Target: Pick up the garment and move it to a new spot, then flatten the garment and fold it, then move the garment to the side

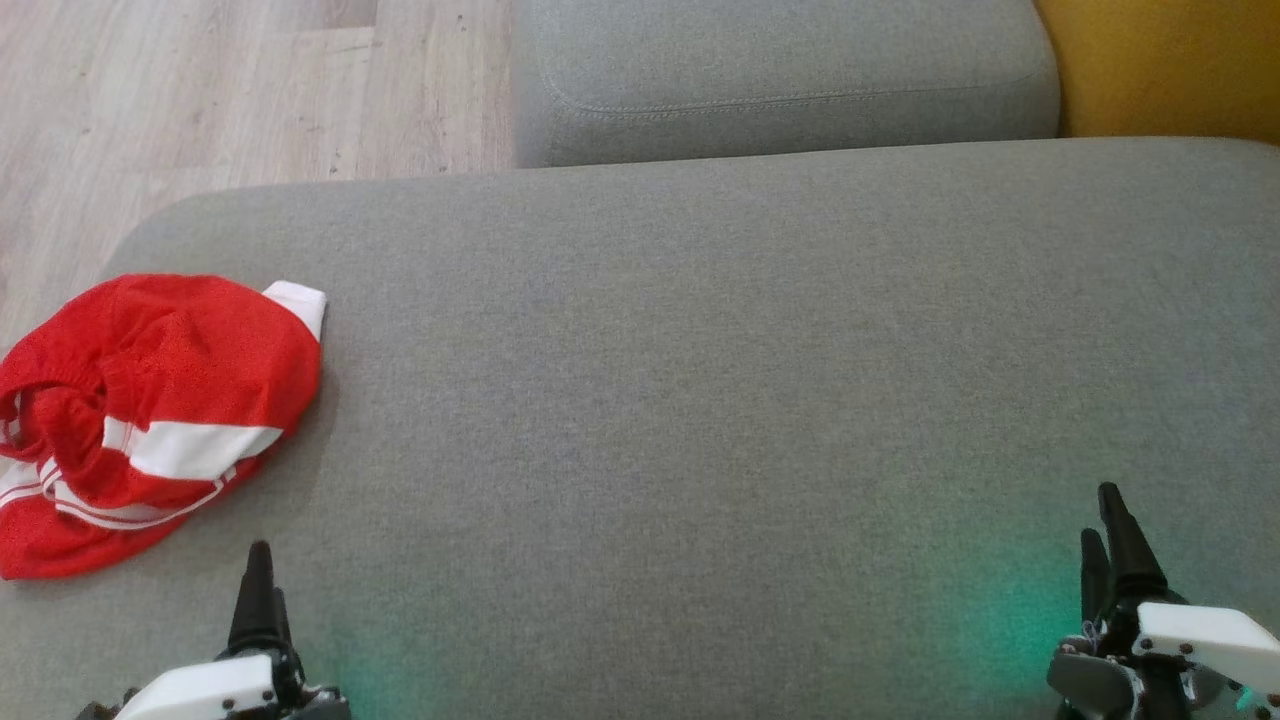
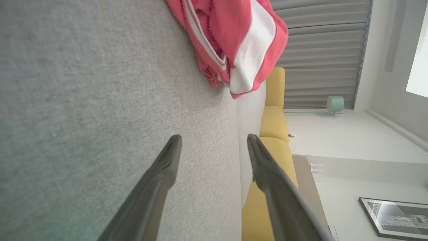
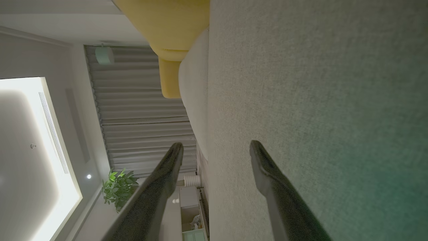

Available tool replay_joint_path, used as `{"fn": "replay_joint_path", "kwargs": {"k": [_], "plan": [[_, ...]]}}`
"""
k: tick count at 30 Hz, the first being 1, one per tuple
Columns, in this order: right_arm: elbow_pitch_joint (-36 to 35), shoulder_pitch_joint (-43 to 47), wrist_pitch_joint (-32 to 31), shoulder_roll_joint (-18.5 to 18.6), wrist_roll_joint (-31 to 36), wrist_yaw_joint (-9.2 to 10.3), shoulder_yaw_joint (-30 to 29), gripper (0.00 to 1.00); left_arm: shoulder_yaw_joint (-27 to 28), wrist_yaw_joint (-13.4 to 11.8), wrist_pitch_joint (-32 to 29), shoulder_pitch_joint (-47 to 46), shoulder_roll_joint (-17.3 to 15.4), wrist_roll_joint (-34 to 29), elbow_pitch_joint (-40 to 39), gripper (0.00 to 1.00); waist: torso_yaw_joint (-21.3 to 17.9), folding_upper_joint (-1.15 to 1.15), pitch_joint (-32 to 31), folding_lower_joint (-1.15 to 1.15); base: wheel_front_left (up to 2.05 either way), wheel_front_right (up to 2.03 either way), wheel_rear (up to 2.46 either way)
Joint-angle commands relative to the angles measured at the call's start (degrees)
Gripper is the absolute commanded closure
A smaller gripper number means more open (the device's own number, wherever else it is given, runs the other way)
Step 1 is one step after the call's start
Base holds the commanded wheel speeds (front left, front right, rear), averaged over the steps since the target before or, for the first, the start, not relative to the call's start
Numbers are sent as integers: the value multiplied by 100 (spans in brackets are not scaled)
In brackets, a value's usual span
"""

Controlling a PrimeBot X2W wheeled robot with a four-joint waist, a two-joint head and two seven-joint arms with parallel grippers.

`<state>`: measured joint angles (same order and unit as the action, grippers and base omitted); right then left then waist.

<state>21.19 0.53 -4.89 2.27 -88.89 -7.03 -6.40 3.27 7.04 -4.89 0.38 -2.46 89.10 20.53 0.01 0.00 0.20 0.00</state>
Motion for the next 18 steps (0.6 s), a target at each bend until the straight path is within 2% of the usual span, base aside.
{"fn": "replay_joint_path", "kwargs": {"k": [1,18], "plan": [[-222,-243,76,10,188,-5,22,0,-37,5,62,-251,-14,-198,-237,0,3,0,-2,0,0,0,0],[-446,-216,346,17,1714,-11,368,0,-353,-301,334,-245,-18,-1635,-614,0,14,0,-47,0,0,0,0]]}}
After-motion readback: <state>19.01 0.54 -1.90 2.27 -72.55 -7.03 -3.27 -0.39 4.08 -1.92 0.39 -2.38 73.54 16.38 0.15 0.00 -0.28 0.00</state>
